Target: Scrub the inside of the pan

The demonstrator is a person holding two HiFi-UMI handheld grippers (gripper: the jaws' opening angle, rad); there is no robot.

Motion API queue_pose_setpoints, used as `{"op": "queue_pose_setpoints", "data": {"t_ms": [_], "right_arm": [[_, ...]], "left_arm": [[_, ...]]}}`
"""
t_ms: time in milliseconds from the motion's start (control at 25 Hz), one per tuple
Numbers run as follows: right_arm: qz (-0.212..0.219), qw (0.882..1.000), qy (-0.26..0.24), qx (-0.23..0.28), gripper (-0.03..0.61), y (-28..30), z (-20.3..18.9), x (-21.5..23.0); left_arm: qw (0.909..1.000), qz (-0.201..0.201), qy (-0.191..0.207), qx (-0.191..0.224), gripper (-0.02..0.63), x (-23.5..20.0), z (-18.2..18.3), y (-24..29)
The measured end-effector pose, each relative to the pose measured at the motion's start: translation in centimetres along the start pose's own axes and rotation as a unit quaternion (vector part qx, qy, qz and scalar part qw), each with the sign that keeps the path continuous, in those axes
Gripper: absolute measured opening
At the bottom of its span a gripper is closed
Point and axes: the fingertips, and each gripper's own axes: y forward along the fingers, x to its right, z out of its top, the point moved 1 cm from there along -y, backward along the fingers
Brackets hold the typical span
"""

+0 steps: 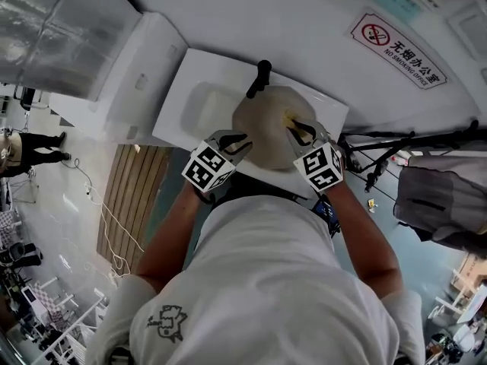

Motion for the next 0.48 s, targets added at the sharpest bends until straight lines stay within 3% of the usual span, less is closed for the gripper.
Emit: {"op": "queue_pose_setpoints", "data": {"t_ms": [160,480], "right_arm": [[-0.001,1.0,-0.002,0.018,0.064,-1.4,0.4,0.0],[0.039,0.995,-0.028,0.088,0.063,-5.2,2.3,0.3]], "left_arm": [[0.998,0.038,0.016,0.049,0.007,1.0,2.1,-0.3],[0.9902,0.071,0.035,0.115,0.002,3.9,6.6,-0.5]]}}
